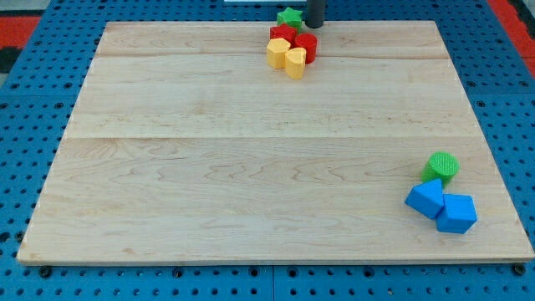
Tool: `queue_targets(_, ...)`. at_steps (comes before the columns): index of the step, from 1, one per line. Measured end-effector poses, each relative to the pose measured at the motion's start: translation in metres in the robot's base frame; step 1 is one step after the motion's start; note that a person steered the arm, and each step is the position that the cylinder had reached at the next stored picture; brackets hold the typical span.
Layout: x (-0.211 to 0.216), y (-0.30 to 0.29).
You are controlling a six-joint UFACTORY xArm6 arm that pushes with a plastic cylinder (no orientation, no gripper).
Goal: Move the red star to the top left of hexagon
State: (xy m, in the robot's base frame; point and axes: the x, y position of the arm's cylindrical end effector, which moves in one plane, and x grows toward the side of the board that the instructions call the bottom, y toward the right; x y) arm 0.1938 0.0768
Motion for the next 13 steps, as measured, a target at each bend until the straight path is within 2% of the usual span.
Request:
queue_targets(2,0.028,-0.006)
queue_targets(4,0.028,-0.006)
queue_targets(9,0.033,-0.09)
queue_targets(11,-0.002,-0.127)
queue_targets(13,-0.002,-0.127)
